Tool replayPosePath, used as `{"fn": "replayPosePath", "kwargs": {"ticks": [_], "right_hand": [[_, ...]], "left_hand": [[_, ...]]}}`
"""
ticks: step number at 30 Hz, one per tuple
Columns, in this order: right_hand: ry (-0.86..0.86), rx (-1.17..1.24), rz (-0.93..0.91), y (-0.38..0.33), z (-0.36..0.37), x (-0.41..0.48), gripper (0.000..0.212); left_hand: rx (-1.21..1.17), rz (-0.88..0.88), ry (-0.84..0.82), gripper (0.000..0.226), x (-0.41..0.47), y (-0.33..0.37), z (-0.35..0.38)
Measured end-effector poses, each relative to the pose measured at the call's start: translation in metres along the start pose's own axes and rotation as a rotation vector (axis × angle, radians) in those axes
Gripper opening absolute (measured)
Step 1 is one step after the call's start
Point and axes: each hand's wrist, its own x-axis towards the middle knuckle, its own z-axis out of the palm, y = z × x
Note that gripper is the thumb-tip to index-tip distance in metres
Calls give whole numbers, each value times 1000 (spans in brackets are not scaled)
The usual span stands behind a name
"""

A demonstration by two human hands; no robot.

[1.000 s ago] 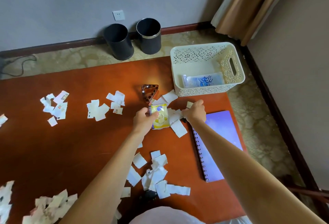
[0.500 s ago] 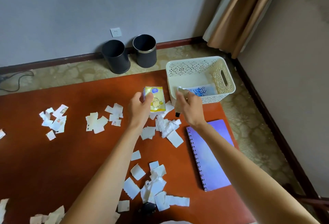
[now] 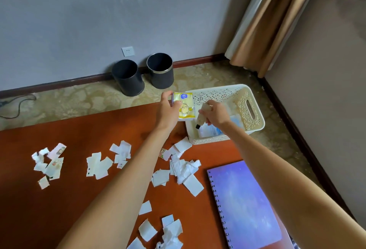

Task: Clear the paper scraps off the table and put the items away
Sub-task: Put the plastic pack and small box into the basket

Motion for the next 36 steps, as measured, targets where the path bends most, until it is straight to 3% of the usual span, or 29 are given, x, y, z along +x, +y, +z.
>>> {"fn": "replayPosePath", "kwargs": {"ticks": [7,11,20,26,28,32,34,36], "right_hand": [[-311,-352,1,-3,19,18,14],[-324,-382,4,7,27,20,28],[-280,-428,-37,7,27,15,30],[-407,-457,-3,6,16,15,26],[-345,-324,-3,6,12,14,26],[-175,346,114,-7,-13,14,25],[-265,407,103,-10,-29,15,27],[-358,339,61,-8,-38,16,14]], "left_hand": [[19,11,17,38,14,-13,9],[9,6,37,37,16,-17,11],[21,9,38,38,15,-20,12],[0,35,42,38,11,-17,12],[23,49,42,33,12,-17,13],[115,115,47,25,18,-10,19],[142,135,40,25,21,-2,26],[177,153,27,26,24,6,35]]}}
